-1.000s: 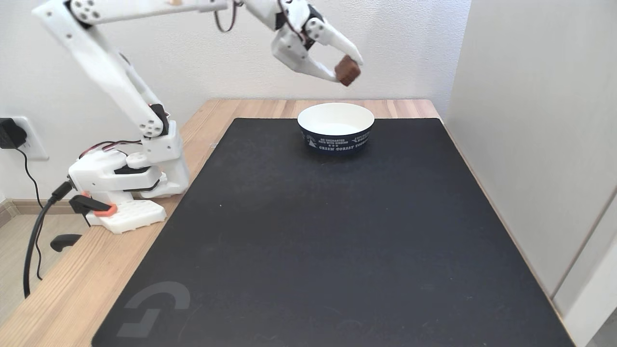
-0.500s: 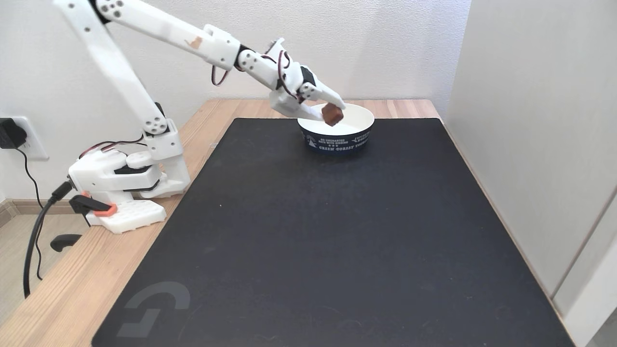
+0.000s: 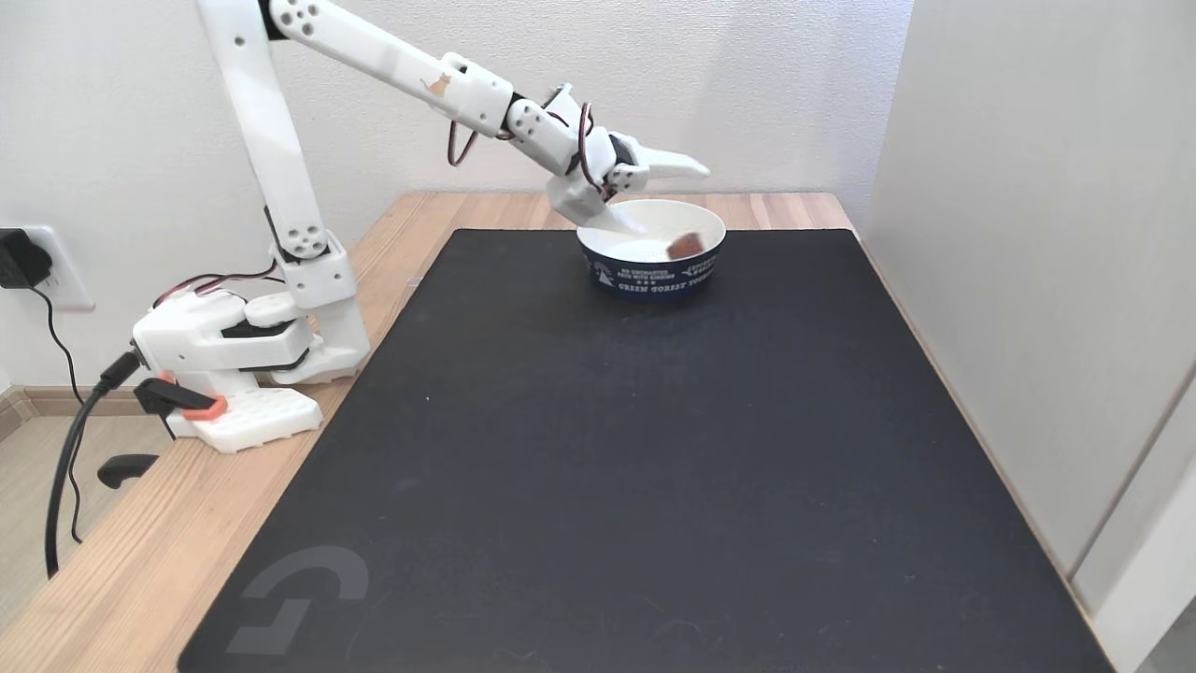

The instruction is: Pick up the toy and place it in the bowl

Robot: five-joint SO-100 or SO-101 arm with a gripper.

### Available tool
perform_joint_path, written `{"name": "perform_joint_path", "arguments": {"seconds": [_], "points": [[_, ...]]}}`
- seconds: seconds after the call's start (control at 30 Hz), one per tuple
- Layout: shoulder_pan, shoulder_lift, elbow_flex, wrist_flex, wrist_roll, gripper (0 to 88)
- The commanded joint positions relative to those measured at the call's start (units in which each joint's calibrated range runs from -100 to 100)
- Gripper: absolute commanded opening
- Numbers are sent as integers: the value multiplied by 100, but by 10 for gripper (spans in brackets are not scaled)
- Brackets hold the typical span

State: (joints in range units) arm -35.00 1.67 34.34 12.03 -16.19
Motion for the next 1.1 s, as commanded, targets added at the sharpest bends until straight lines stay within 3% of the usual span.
{"name": "perform_joint_path", "arguments": {"seconds": [0.0, 0.1, 0.2, 0.27, 0.5, 0.63, 0.83, 1.07], "points": [[-59, -487, -275, 101, 27, 426], [58, -1530, -176, 109, 32, 276], [476, -3155, 581, 118, 27, 6], [785, -4031, 1329, 118, 27, 51], [2826, -7515, 5178, 118, 43, 21], [3111, -8808, 6314, 203, 236, 21], [3496, -10125, 6521, 2709, 920, 21], [3437, -10117, 6521, 4140, 1342, 21]]}}
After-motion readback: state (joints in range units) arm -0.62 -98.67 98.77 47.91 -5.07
